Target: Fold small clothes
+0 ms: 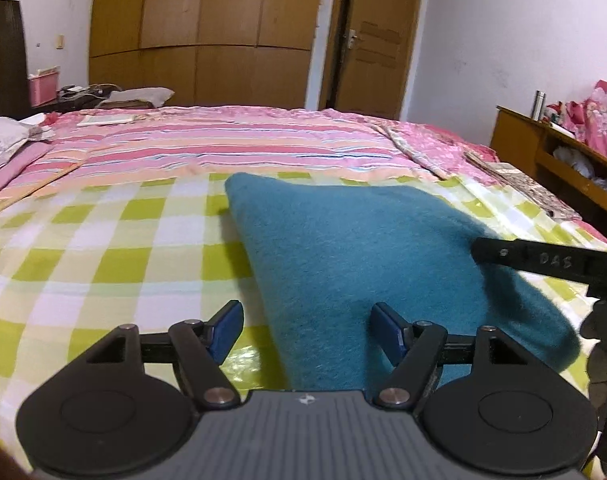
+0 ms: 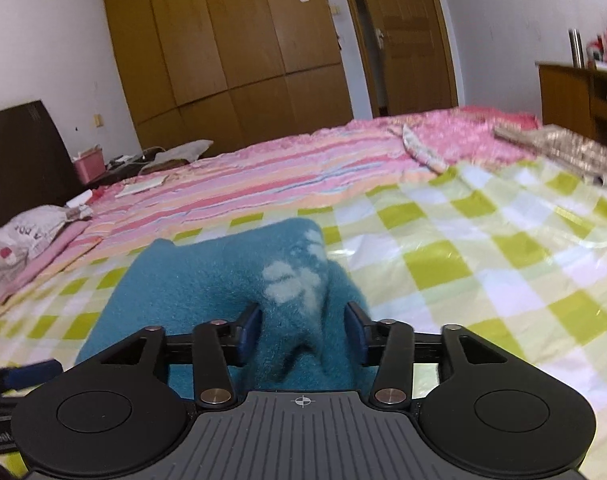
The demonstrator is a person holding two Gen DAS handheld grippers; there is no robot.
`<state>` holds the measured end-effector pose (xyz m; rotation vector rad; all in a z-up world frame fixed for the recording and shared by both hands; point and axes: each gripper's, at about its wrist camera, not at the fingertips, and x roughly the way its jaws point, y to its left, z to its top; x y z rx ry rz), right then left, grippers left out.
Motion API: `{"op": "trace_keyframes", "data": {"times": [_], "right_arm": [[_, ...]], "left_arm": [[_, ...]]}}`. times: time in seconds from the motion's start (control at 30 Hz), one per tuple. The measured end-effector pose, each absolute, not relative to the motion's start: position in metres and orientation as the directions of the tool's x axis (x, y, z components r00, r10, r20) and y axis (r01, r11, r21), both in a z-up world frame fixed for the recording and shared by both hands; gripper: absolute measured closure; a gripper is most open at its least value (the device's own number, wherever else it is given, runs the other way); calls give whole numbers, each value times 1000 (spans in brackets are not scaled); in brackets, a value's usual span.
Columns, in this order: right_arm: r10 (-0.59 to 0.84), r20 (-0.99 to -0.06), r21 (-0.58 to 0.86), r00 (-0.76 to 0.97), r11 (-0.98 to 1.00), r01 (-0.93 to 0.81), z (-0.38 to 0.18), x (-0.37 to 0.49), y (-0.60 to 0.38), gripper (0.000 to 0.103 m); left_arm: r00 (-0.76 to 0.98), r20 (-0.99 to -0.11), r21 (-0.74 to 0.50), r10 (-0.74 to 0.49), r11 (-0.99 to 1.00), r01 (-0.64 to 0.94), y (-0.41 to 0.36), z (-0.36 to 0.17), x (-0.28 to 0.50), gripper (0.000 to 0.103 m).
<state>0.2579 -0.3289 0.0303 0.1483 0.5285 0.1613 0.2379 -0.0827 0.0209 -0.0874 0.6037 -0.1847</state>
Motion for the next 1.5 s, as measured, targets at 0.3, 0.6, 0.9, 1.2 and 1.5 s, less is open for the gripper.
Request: {"op": "trace_keyframes", "data": {"times": [0.3,0.6,0.9,1.2,1.5], "right_arm": [[224,-577,291,786,955,-58,8,285,-351,44],[399,-568,578,720,816,3,-11,286,-374,55],[465,-564,619,682,785,-23,-8,229,-357,57],[363,-546,518,755,855,-37,-2,218,-355,61],[327,-520,447,789,892,-75,22,198,-357,57]], "left_arm": [[759,-592,-218,-271,961,173,-91,8,262,16],[737,-601,-248,-309,949,196,-86,2,257,18],[735,-621,-179,-274,962,208,-67,8,204,18],[755,-633,-35,-172,980,195,-100,12,210,16],[792,-609,96,-53,986,140,-107,30,187,17]]}}
